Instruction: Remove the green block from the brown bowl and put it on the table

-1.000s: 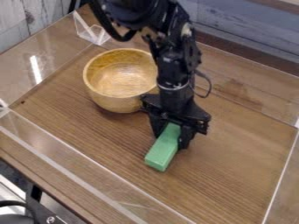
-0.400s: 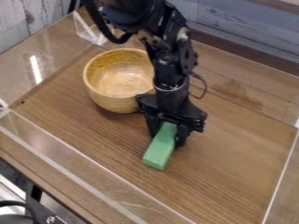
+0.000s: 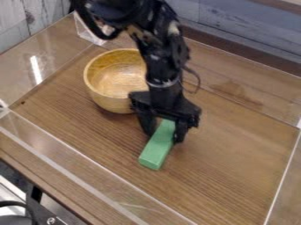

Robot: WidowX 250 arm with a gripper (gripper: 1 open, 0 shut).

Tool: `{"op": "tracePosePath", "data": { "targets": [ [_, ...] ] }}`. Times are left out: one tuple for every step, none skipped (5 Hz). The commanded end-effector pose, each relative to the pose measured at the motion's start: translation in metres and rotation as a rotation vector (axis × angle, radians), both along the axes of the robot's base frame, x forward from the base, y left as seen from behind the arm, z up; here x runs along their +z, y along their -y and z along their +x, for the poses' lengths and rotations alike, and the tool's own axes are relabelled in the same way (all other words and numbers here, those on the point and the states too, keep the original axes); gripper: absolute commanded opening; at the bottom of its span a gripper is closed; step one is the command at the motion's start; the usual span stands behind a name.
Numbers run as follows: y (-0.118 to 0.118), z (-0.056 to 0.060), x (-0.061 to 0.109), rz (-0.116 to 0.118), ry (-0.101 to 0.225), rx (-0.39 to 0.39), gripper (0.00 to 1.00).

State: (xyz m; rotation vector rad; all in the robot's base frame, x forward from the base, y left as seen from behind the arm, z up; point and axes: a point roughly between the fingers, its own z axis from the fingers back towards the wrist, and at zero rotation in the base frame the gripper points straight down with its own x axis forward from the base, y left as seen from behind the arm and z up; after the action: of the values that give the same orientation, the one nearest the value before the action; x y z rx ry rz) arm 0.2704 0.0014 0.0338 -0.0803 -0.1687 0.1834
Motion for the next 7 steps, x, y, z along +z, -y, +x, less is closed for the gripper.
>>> {"op": "tracePosePath", "data": {
  "targets": [
    [-0.014, 0.003, 0.039, -0.026, 0.083, -0.005, 1.0],
    [-0.03, 0.011, 0.08, -0.037, 0.135, 0.022, 1.0],
    [-0.045, 0.02, 0.113, -0.035, 0.176, 0.057, 1.0],
    [-0.069, 0.023, 0.129, -0.018, 0.201, 0.062, 1.0],
    [-0.077, 0.023, 0.128, -0.009, 0.193, 0.094, 1.0],
    [-0.08, 0.022, 0.124, 0.009, 0.186, 0.124, 1.0],
    [-0.067, 0.021, 0.111, 0.024, 0.176, 0.144, 1.0]
  ]
}}
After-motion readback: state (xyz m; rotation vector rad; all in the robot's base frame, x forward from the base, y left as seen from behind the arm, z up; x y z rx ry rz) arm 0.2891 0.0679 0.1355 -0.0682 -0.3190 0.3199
